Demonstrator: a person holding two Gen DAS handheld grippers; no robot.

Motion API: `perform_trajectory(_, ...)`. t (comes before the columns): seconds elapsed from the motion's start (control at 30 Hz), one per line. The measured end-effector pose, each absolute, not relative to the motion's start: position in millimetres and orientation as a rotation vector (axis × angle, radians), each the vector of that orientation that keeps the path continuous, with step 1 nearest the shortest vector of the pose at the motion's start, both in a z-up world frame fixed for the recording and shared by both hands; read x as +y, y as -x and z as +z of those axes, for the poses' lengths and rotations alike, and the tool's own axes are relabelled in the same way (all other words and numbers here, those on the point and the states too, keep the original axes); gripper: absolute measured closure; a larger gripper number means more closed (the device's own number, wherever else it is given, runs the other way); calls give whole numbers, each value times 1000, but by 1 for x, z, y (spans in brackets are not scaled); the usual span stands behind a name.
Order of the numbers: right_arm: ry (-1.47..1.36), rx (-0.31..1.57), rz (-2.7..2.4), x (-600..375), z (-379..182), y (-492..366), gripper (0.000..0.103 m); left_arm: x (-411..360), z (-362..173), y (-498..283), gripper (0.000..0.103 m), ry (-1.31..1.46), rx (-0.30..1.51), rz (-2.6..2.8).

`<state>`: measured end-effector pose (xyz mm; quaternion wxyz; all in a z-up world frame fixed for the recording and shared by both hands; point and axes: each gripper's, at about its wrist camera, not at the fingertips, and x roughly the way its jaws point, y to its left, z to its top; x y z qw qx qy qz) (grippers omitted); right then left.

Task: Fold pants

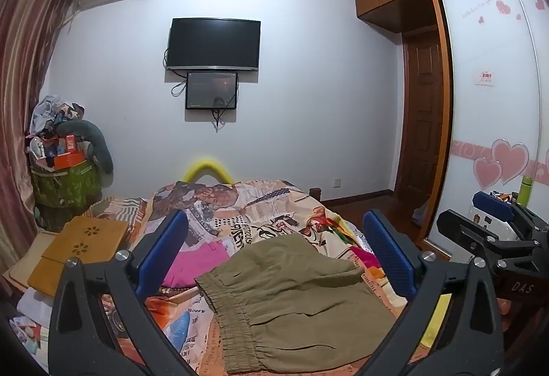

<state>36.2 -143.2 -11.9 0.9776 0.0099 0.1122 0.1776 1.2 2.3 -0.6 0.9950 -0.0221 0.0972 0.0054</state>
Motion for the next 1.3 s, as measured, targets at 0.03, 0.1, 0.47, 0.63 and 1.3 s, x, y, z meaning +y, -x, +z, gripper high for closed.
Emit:
perform_trajectory(0.03,-20,228,357,-143,-12,-36,1,2,0,-1,0,43,195,11)
perform_trajectory(0.1,-22,229,357,-143,-13,-36,1,-2,-2,0,0,42,190,15)
perform_trajectory(0.47,-32,244,360,-144,-16,-39,1,-1,-6,1,0,37,190,21)
perform_trajectory(0.63,-34,245,360,-144,-16,-39,1,-3,-7,-2,0,36,195,22)
perform_trajectory(1.3,-37,250,362,-145,-15,-41,1,0,-9,-4,0,51,201,18)
